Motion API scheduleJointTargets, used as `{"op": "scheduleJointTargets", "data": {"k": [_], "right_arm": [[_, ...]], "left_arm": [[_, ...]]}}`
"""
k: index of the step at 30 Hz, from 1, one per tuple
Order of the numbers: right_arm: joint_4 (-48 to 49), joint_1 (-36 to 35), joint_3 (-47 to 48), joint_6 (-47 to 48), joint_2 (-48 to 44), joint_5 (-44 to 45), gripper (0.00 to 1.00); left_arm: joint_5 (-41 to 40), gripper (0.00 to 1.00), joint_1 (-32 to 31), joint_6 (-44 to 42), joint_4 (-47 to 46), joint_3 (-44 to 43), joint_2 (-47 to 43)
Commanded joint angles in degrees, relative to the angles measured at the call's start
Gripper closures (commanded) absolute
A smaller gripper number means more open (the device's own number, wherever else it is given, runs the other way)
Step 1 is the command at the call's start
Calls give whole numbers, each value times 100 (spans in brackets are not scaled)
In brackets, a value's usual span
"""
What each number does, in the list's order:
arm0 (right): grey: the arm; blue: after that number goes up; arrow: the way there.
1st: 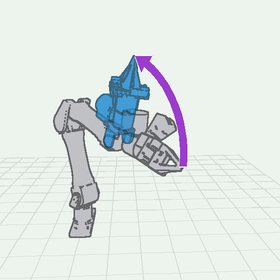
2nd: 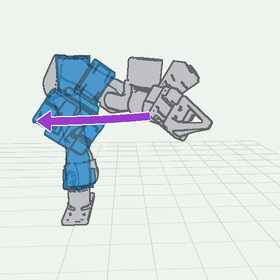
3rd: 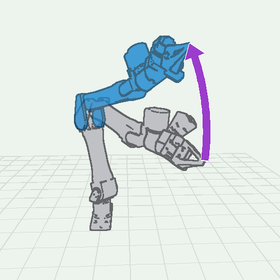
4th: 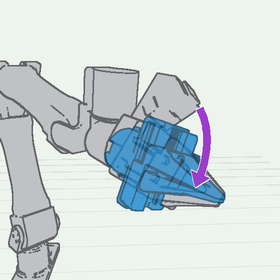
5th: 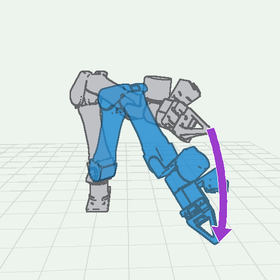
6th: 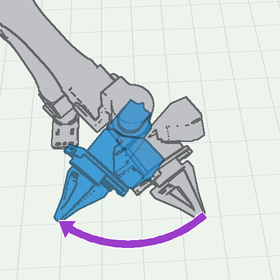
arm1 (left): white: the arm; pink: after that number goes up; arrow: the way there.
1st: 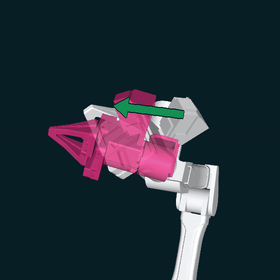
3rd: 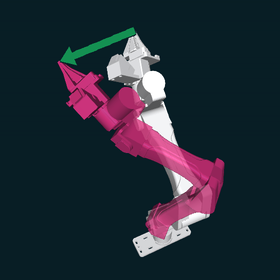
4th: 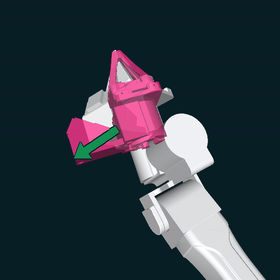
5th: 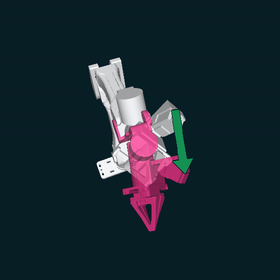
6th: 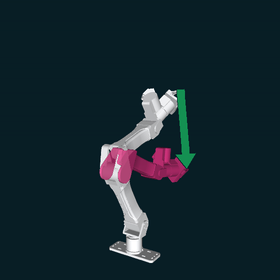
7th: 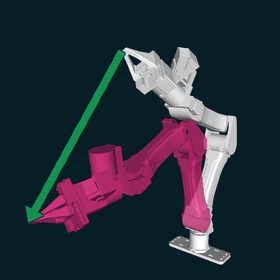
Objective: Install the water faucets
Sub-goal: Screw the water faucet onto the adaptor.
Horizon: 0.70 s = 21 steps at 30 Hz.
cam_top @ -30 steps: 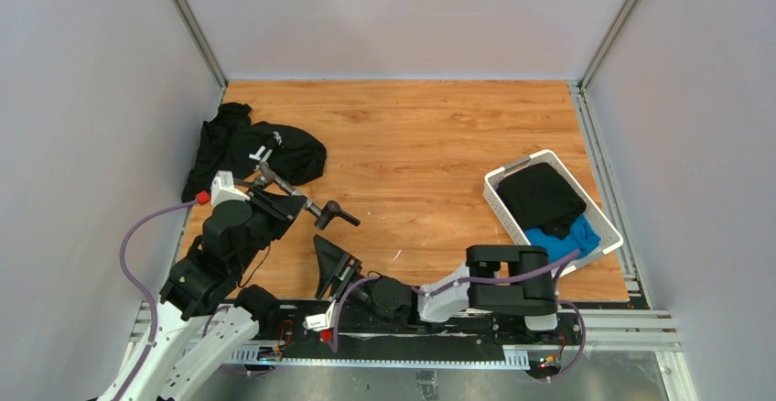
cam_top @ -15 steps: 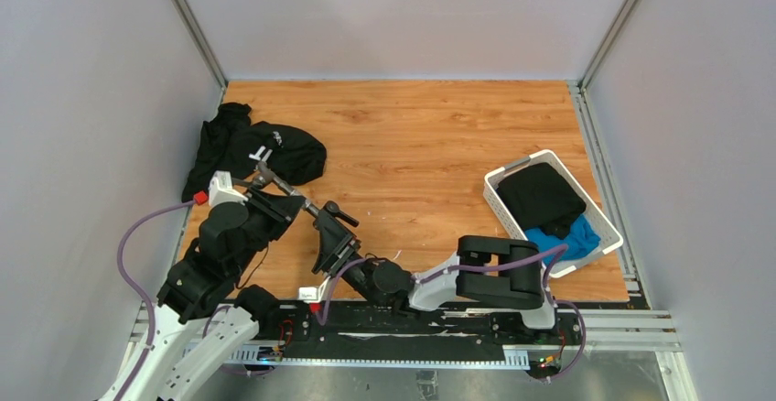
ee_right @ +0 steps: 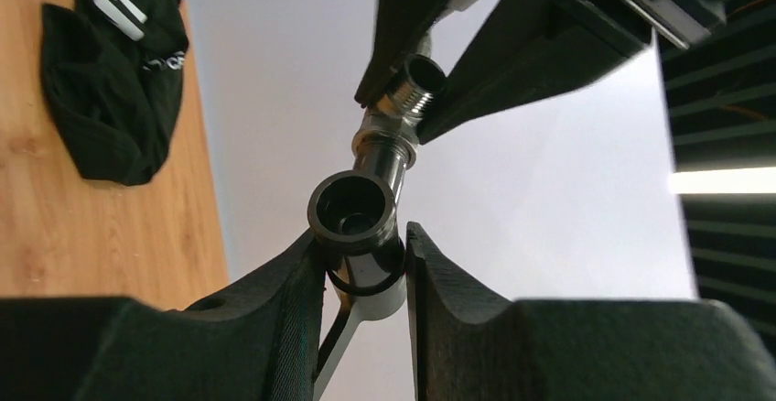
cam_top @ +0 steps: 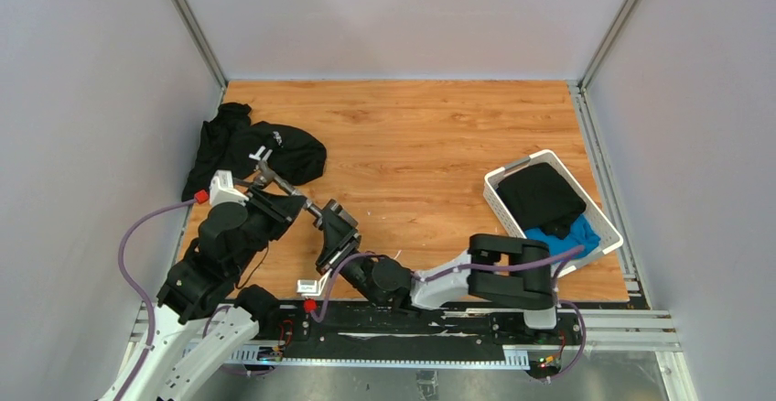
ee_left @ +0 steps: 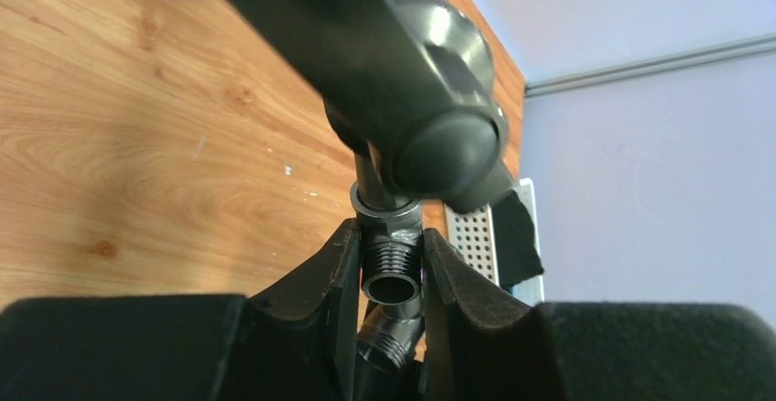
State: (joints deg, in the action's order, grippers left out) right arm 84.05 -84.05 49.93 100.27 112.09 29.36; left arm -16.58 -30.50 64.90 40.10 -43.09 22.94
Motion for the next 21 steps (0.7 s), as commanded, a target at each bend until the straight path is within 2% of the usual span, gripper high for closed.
{"op": "scheduleJointTargets", "data": {"k": [1, 5, 6, 7, 11, 17, 21], "right_arm": [[-835, -208, -231, -2309, -1102, 80, 72], [-2391, -191, -325, -4614, -2070, -513, 84], [-2838, -142, -307, -5206, -2315, -812, 94], [-3228, -67, -279, -5791, -2510, -1114, 99], [-4229, 300, -90, -7795, -3030, -2310, 100], [-4092, 751, -128, -10260, -3187, -2741, 100], [-4018, 805, -212, -10254, -3194, -2780, 100]], "left_arm": [[12, 100, -7, 17, -655, -118, -67], [55, 100, -8, 88, -820, -6, -114], [60, 100, -8, 106, -858, 42, -147], [58, 100, -8, 124, -891, 76, -168], [67, 100, -6, 199, -1016, 194, -245], [50, 100, -5, 350, -1270, 402, -434], [46, 100, -8, 349, -1253, 405, -456]]}}
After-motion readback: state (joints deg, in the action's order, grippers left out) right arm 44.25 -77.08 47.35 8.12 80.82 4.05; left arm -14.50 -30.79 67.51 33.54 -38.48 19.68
